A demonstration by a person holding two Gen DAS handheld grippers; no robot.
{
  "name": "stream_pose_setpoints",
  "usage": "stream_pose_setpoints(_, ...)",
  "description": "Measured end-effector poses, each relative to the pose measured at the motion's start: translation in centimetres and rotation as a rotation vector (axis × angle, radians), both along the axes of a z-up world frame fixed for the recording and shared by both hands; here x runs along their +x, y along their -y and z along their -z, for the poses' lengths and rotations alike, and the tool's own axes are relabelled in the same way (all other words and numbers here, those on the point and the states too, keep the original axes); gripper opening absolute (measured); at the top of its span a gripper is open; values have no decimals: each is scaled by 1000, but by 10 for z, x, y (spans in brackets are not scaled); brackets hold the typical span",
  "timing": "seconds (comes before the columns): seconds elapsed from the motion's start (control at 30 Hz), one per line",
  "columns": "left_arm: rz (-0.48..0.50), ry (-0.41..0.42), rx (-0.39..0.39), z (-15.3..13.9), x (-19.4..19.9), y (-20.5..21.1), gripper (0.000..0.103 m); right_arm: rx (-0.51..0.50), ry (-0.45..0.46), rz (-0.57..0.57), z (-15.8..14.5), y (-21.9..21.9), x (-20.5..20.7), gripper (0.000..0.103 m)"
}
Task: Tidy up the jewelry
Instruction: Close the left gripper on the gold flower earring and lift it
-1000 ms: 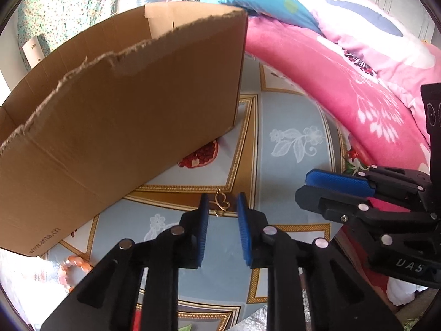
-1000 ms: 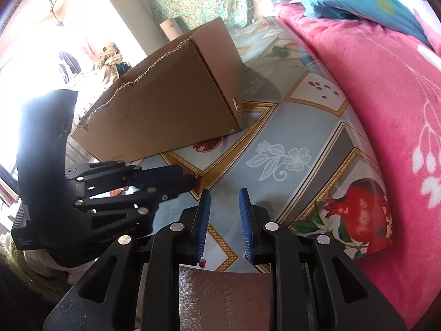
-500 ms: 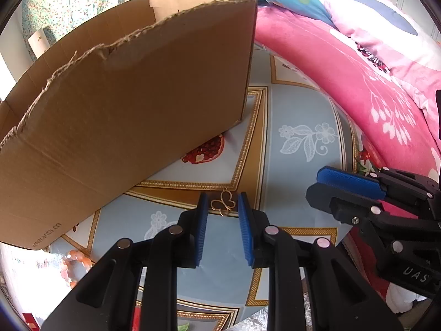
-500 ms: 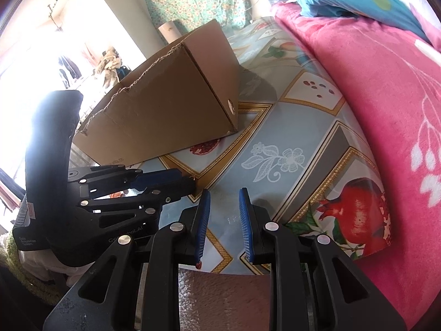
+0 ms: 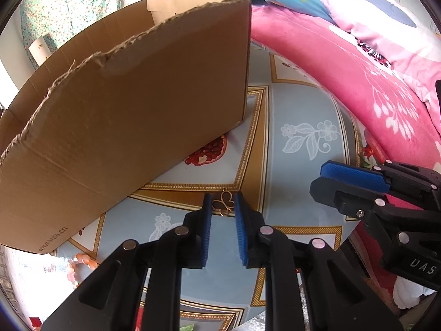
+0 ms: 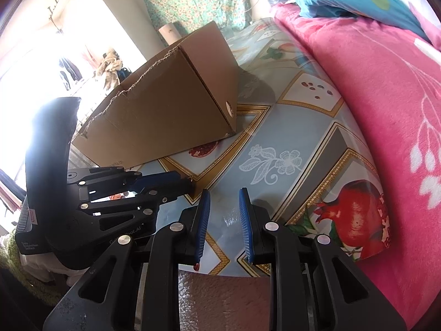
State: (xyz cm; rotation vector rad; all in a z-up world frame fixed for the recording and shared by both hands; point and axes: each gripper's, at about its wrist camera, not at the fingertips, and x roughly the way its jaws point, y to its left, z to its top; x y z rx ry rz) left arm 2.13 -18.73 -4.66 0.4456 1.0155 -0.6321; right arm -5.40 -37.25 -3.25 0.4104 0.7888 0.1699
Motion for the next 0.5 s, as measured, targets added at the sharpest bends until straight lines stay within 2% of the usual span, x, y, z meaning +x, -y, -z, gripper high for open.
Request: stream_pose_setpoints(0.5,-11,9,-31,-4,0,-10,16,-12,0,1,-3,1,-1,22)
